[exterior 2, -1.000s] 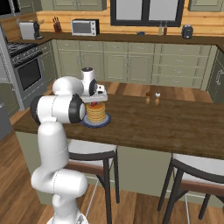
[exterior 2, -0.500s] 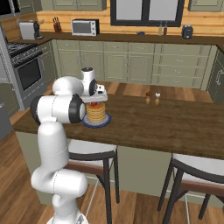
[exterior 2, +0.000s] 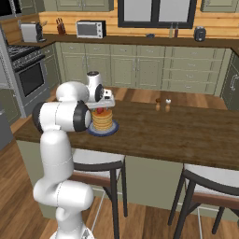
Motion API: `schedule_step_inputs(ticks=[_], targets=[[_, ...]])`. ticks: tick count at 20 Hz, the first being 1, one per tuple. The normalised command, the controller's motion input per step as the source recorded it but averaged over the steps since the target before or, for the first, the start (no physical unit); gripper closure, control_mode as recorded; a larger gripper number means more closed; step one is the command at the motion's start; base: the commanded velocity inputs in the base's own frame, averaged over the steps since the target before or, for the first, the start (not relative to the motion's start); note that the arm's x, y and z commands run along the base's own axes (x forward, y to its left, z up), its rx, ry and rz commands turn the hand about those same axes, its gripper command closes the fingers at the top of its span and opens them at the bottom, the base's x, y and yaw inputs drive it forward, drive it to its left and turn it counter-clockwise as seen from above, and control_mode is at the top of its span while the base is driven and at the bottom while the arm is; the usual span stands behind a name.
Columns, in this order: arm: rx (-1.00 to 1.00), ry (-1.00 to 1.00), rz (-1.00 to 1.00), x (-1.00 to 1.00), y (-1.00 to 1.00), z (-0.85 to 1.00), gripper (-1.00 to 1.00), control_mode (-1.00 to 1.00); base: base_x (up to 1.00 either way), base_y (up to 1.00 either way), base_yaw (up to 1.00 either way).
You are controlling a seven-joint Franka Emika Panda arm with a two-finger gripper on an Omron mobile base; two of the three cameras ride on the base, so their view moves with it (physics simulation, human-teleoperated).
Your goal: Take the strawberry from the fridge and place it on top of the pancake, located on the dining counter.
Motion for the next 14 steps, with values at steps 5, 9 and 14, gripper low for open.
schedule_step_inputs(ticks=[5,9,14], targets=[[-0.03,-0.02,0.0,0.01,0.0,0.19,-1.0,-1.0,0.0,0.0,0.0],[-0.04,-0.06,0.0,-0.13,0.0,0.42,-1.0,-1.0,0.0,0.0,0.0],[-0.04,-0.21,0.0,-0.79,0.35,0.6,-1.0,-1.0,0.0,0.0,0.0]])
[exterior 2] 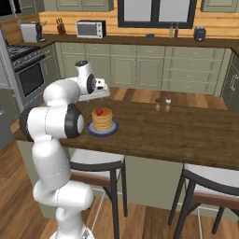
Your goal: Take the strawberry from the fridge and place it on top of the pancake, located on the dining counter.
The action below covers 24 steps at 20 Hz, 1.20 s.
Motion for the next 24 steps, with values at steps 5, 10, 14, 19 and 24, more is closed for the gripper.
schedule_step_inputs(ticks=[5,10,14,19,24], targets=[[-0.07,-0.26,0.0,-1.0,0.96,0.32,-1.0,-1.0,0.0,0.0,0.0],[-0.11,-0.31,0.0,-1.0,0.96,0.22,-1.0,-1.0,0.0,0.0,0.0],[-0.09,-0.21,-0.04,-1.0,0.75,0.03,-1.0,-1.0,0.0,0.0,0.0],[0.0,0.07,-0.25,-1.0,0.21,0.0,-1.0,-1.0,0.0,0.0,0.0],[-0.05,0.35,-0.16,-0.12,0.09,0.0,-1.0,-1.0,0.0,0.0,0.0]])
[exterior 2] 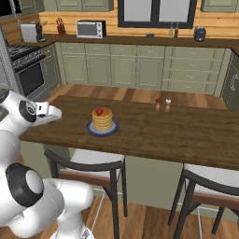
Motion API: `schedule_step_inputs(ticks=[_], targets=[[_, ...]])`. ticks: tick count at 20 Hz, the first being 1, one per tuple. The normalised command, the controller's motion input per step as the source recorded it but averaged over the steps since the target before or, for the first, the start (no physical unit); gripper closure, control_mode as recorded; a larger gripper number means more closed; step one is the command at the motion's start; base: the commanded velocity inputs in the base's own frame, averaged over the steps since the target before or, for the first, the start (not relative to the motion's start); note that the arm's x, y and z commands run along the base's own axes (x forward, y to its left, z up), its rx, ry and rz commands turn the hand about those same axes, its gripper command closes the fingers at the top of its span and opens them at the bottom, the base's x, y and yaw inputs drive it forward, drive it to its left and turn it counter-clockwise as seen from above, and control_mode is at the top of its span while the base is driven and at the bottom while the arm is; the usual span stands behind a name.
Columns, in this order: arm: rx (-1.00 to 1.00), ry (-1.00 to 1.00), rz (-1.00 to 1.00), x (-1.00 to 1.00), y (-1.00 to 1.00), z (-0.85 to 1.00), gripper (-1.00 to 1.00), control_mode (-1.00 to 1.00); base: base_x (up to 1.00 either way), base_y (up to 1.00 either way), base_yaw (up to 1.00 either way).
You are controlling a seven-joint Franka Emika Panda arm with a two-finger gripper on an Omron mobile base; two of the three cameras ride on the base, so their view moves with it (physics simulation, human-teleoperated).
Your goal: Take the strawberry from the fridge and place it on top of the pancake, located on the dining counter.
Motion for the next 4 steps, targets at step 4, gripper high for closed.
schedule_step_inputs(ticks=[4], targets=[[-0.03,0.19,-0.04,0.0,0.0,-0.01,-1.0,-1.0,0.0,0.0,0.0]])
